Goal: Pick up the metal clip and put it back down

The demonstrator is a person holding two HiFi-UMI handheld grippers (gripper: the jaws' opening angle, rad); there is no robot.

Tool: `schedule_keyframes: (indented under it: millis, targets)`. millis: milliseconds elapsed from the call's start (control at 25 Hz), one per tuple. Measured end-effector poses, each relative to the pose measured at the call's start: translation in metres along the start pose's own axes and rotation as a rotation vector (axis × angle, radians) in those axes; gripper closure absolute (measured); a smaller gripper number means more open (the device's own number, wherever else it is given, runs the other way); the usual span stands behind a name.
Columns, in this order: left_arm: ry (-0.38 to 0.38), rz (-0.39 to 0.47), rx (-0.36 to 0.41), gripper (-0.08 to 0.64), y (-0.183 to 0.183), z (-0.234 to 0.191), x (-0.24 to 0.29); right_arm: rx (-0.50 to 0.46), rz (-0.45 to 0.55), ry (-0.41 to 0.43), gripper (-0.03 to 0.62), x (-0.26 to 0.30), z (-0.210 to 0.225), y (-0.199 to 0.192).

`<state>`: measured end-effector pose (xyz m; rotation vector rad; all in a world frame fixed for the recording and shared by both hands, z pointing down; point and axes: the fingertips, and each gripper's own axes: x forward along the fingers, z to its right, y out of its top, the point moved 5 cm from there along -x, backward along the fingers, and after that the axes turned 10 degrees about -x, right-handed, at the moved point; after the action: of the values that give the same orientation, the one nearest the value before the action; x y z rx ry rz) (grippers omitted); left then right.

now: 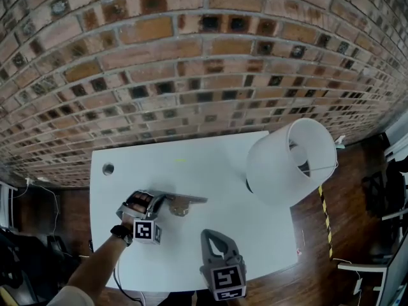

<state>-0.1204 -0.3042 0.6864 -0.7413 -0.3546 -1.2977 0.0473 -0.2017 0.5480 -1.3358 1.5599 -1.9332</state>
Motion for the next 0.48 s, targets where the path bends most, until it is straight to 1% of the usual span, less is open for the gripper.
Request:
schedule_keyframes:
  millis: [80, 240, 280, 400, 480]
  targets:
    - [-0.004, -0.003, -0.047, 0.541, 0.0004, -0.0004, -0.0008, -0.004, 0.005, -0.007, 0.609, -0.0009, 0.0023, -0.0016]
    - [-0.035, -0.002, -0.172, 0.538, 0.0036, -0.0012, -0.0068, -0.009, 0.010, -0.018, 0.609, -0.0024, 0.0074, -0.0013]
    - [-0.032, 0.002, -0.196, 0.537, 0.0038, -0.0020, -0.0082, -0.009, 0.010, -0.020, 0.609, -0.0029, 0.0082, -0.0013]
    - [0.011, 0.020, -0.222, 0.537, -0.0010, -0.0031, -0.0078, -0.010, 0.012, -0.023, 0.609, -0.0044, 0.0094, -0.0004]
    - [0.028, 0.026, -0.255, 0.537, -0.0014, -0.0068, -0.0103, -0.012, 0.016, -0.022, 0.609, -0.0051, 0.0086, 0.0012]
